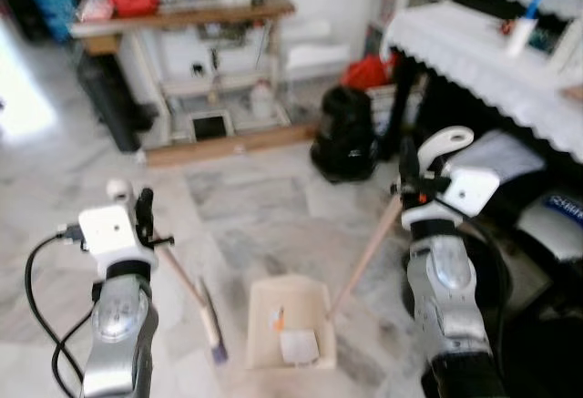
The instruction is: Sweep floor
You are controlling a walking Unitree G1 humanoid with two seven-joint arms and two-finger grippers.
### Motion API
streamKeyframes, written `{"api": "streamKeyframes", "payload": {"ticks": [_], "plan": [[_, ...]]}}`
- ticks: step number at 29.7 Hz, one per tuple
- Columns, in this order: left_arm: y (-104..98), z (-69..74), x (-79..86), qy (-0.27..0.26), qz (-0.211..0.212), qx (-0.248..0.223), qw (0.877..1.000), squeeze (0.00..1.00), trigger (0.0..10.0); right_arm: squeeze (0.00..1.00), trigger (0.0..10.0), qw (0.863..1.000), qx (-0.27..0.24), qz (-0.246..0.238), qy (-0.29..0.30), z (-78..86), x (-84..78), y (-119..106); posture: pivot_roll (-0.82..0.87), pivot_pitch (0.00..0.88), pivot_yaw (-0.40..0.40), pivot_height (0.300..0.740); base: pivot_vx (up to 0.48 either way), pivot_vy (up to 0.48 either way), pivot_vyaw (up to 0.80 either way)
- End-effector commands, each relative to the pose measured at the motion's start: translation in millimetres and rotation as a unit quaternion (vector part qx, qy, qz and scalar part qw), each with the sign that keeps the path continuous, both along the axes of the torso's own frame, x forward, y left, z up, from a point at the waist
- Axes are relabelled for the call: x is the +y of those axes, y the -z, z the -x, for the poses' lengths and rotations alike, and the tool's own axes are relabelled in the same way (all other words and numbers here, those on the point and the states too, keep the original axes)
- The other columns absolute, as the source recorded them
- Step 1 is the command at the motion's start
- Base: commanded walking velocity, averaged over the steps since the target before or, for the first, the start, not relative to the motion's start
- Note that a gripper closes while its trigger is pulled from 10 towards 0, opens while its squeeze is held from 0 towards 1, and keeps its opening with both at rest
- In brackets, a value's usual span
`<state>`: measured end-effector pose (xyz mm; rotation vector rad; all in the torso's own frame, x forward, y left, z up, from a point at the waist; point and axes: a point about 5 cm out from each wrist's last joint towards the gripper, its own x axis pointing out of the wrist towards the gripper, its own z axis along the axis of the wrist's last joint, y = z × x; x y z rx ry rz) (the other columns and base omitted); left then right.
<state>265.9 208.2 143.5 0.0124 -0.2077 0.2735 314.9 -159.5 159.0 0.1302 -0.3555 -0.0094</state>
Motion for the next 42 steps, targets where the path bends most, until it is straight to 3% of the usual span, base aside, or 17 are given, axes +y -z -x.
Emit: {"api": "streamKeyframes", "payload": {"ticks": [1, 8, 14, 18, 31, 42], "plan": [[-12, -0.6, 4.6, -0.006, -0.018, -0.023, 1.000, 0.00, 10.0, 0.00, 10.0, 0.999, -0.036, -0.001, -0.003, 0.1, -0.4, -19, 0.00, 0.014, 0.008, 0.740, 0.000, 0.000, 0.76], [-10, 2.7, 7.2, 0.003, -0.030, -0.018, 0.999, 0.00, 10.0, 0.00, 10.0, 0.999, -0.042, 0.006, 0.001, -2.5, -7.2, -24, 0.00, 0.022, 0.005, 0.740, 0.000, 0.000, 0.76], [-5, 2.8, -8.3, 0.050, -0.059, -0.004, 0.997, 0.00, 10.0, 0.00, 10.0, 0.999, -0.035, 0.006, -0.001, 1.6, -5.9, -21, -0.01, 0.034, 0.007, 0.740, 0.000, 0.000, 0.76], [-5, 3.0, -15.3, 0.074, -0.062, -0.003, 0.995, 0.00, 10.0, 0.00, 10.0, 0.999, -0.034, -0.020, 0.017, 0.4, -12.4, -23, -0.01, 0.044, 0.008, 0.740, 0.000, 0.000, 0.16], [-9, 3.8, -10.6, 0.069, -0.062, -0.004, 0.996, 0.00, 10.0, 0.00, 10.0, 0.999, -0.025, -0.014, 0.016, -2.8, -10.2, -22, 0.03, 0.070, 0.020, 0.740, 0.000, 0.000, 0.00], [-8, 7.9, -3.7, 0.065, -0.066, 0.000, 0.996, 0.00, 10.0, 0.00, 10.0, 0.999, -0.030, -0.014, 0.021, -4.4, -11.2, -27, 0.01, 0.066, 0.031, 0.740, 0.000, 0.000, 0.76]]}}
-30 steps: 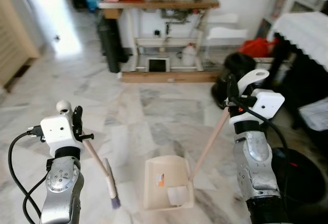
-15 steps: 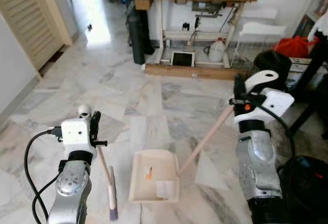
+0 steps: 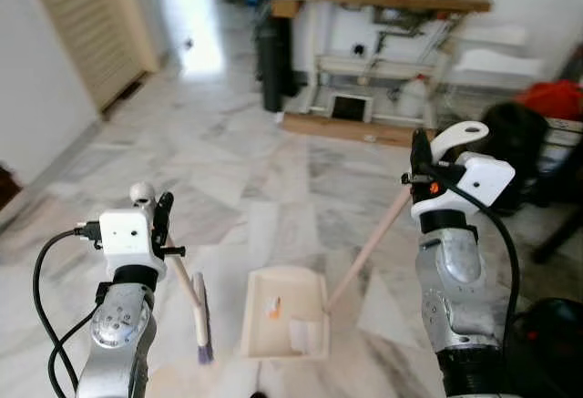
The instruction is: Sweep floor
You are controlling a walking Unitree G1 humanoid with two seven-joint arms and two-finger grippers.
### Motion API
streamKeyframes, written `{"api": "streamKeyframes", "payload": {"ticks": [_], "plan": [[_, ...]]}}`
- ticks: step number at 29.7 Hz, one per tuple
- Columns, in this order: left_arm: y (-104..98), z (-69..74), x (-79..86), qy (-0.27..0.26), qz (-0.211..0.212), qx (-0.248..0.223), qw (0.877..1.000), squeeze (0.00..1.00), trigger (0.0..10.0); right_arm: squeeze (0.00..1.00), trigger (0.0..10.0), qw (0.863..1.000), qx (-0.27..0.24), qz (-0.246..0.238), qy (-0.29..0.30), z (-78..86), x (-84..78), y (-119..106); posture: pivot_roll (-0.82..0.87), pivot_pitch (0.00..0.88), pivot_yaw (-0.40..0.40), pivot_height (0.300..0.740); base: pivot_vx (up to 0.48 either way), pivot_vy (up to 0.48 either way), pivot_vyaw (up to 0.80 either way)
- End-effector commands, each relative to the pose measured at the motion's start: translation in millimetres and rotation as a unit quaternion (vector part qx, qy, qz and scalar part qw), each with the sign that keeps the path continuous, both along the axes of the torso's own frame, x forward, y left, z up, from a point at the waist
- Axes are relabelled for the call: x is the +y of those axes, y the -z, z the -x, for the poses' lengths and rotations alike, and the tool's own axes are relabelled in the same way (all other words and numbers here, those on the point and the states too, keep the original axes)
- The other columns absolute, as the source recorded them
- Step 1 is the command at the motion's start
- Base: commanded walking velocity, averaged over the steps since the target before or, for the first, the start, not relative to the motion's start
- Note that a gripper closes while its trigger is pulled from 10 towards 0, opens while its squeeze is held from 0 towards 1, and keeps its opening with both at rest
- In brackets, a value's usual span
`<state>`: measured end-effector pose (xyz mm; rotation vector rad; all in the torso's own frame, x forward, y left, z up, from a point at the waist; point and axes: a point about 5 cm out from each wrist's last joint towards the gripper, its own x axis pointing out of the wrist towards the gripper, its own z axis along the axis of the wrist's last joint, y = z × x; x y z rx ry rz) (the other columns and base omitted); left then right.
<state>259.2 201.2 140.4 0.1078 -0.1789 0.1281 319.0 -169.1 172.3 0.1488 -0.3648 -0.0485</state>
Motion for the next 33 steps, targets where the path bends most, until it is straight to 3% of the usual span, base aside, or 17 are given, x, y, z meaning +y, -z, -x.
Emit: {"api": "streamKeyframes", "payload": {"ticks": [1, 7, 26, 33], "plan": [[-10.9, 1.5, 4.2, -0.001, -0.013, -0.022, 1.000, 0.00, 10.0, 0.00, 10.0, 1.000, -0.027, 0.000, 0.005, 0.3, -3.0, -13.5, 0.01, 0.063, 0.032, 0.740, 0.000, 0.000, 0.79], [-11.7, -0.8, 4.1, -0.002, -0.014, -0.022, 1.000, 0.00, 10.0, 0.00, 10.0, 1.000, -0.024, 0.000, 0.014, 0.3, -8.8, -12.1, 0.00, 0.064, 0.035, 0.740, 0.000, 0.000, 0.79], [-9.2, 0.7, 6.5, -0.008, -0.012, -0.019, 1.000, 0.00, 10.0, 0.00, 10.0, 1.000, -0.030, -0.003, -0.007, 1.7, -2.5, -15.3, -0.02, 0.037, 0.030, 0.740, 0.000, 0.000, 0.79], [-7.2, 0.3, 6.1, -0.018, -0.005, -0.015, 1.000, 0.00, 10.0, 0.00, 10.0, 0.999, -0.031, -0.016, -0.010, -1.1, -1.0, -16.4, -0.01, 0.048, 0.020, 0.740, 0.000, 0.075, 0.00]]}}
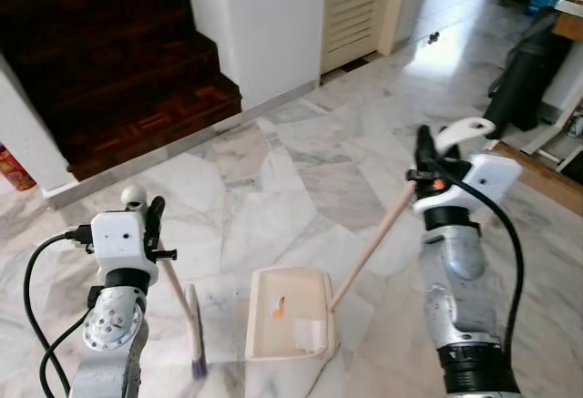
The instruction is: Sweep floor
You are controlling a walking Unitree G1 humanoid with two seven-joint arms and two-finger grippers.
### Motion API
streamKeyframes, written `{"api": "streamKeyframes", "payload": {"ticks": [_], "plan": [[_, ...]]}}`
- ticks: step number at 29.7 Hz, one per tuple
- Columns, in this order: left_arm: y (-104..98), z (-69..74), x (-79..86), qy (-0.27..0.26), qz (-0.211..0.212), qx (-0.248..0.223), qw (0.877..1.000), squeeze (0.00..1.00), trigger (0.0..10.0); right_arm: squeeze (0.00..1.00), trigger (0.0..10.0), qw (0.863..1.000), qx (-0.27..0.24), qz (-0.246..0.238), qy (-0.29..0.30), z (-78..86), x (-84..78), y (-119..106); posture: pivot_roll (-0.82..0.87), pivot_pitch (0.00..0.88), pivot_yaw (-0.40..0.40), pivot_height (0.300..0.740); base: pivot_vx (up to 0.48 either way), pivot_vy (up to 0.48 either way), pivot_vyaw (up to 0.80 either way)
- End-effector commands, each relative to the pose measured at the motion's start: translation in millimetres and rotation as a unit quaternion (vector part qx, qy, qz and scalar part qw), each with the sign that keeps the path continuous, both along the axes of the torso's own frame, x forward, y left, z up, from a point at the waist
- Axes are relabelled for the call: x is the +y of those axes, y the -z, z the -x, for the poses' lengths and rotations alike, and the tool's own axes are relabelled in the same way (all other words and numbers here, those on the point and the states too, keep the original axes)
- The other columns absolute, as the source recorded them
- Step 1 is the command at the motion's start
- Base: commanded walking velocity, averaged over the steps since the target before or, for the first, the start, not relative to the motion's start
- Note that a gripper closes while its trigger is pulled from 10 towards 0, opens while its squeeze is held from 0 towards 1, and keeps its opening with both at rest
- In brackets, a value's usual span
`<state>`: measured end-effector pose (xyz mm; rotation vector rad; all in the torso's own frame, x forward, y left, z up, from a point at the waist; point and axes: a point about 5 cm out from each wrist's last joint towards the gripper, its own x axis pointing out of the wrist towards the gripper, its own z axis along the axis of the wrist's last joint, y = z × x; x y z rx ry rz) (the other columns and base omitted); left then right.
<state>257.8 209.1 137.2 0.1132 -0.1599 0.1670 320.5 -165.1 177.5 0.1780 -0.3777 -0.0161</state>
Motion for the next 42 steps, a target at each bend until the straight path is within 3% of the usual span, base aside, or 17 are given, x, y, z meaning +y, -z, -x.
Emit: {"api": "streamKeyframes", "payload": {"ticks": [1, 12, 21, 28, 42], "plan": [[-10, -0.7, -1.1, 0.000, -0.005, -0.023, 1.000, 0.00, 10.0, 0.00, 10.0, 1.000, -0.021, 0.003, 0.013, 0.7, -5.6, -11, -0.01, 0.048, 0.020, 0.740, 0.000, 0.270, 0.00], [-10, 0.8, 5.9, -0.014, -0.011, -0.017, 1.000, 0.00, 10.0, 0.00, 10.0, 0.999, -0.014, 0.004, 0.030, -1.1, -11.1, -11, -0.01, 0.063, 0.016, 0.740, 0.000, 0.281, 0.34], [-11, 0.1, 6.1, -0.016, -0.011, -0.019, 1.000, 0.00, 10.0, 0.00, 10.0, 1.000, -0.013, 0.006, 0.025, -3.5, -8.2, -12, 0.00, 0.073, 0.017, 0.740, 0.000, 0.286, 0.00], [-11, 0.2, 8.6, -0.019, -0.014, -0.018, 1.000, 0.00, 10.0, 0.00, 10.0, 1.000, -0.015, 0.004, 0.018, -2.1, -4.6, -11, 0.00, 0.070, 0.018, 0.740, 0.000, 0.284, 0.64], [-12, -0.7, 6.6, -0.015, -0.013, -0.018, 1.000, 0.00, 10.0, 0.00, 10.0, 1.000, 0.002, -0.002, 0.002, -4.7, -0.4, -8, 0.00, 0.066, 0.028, 0.740, 0.000, 0.286, 0.00]]}}
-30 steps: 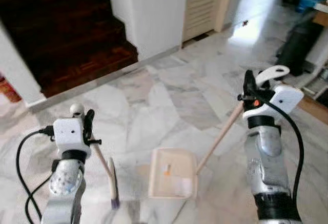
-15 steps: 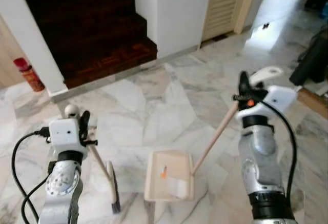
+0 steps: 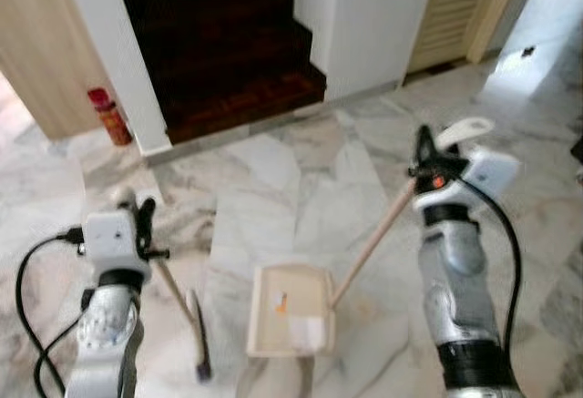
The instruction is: Sweep floor
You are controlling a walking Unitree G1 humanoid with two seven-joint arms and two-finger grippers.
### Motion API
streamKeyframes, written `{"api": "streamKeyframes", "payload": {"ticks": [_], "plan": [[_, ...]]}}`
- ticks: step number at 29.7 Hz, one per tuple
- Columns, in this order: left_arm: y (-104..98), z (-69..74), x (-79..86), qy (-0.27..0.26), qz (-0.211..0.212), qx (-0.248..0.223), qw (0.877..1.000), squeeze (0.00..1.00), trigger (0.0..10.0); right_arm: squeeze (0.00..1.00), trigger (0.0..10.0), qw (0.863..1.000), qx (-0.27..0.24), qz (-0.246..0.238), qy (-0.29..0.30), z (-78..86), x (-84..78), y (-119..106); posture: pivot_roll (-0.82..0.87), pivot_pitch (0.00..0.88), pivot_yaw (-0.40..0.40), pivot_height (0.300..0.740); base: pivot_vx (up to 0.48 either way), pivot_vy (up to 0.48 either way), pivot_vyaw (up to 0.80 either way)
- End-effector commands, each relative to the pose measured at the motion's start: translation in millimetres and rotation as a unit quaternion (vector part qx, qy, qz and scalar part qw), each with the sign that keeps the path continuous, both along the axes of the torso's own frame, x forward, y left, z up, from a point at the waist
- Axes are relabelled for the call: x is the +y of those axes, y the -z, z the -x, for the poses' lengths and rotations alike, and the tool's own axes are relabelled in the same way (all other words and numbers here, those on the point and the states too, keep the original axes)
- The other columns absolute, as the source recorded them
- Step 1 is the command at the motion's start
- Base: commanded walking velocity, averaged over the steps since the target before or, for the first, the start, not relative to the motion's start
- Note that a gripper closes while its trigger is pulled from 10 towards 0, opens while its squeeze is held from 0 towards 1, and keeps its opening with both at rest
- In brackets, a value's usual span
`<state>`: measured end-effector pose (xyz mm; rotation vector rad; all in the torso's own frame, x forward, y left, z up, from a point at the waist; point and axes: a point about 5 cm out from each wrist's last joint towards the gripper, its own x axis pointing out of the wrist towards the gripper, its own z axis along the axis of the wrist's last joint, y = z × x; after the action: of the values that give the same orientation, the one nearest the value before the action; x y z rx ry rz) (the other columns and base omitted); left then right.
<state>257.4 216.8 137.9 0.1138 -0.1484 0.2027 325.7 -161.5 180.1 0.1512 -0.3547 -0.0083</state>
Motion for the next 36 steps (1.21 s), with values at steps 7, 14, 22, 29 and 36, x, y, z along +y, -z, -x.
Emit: {"api": "streamKeyframes", "payload": {"ticks": [7, 14, 22, 29, 36], "plan": [[-13, -1.5, -2.7, 0.005, -0.016, -0.026, 1.000, 0.00, 10.0, 0.00, 10.0, 1.000, -0.009, -0.023, -0.002, 0.3, 0.4, -5, 0.01, 0.059, 0.031, 0.740, 0.000, 0.286, 0.00], [-12, -1.1, -5.6, 0.007, -0.012, -0.027, 1.000, 0.00, 10.0, 0.00, 10.0, 1.000, -0.013, -0.010, -0.014, 1.6, 3.9, -6, 0.01, 0.051, 0.026, 0.740, 0.000, 0.288, 0.00], [-12, -2.8, -5.5, 0.010, -0.011, -0.028, 1.000, 0.00, 10.0, 0.00, 10.0, 0.999, -0.019, -0.019, -0.023, 3.2, 6.6, -7, 0.00, 0.038, 0.030, 0.740, 0.000, 0.286, 0.36], [-14, -3.1, -3.7, 0.007, -0.013, -0.031, 0.999, 0.00, 10.0, 0.00, 10.0, 0.999, -0.017, -0.022, -0.035, 2.1, 8.9, -7, 0.01, 0.052, 0.028, 0.740, 0.000, 0.286, 0.00], [-14, -1.7, -2.0, 0.003, -0.013, -0.029, 0.999, 0.00, 10.0, 0.00, 10.0, 0.999, -0.017, -0.025, -0.040, 1.4, 10.4, -8, 0.01, 0.065, 0.028, 0.740, 0.000, 0.287, 0.00]]}}
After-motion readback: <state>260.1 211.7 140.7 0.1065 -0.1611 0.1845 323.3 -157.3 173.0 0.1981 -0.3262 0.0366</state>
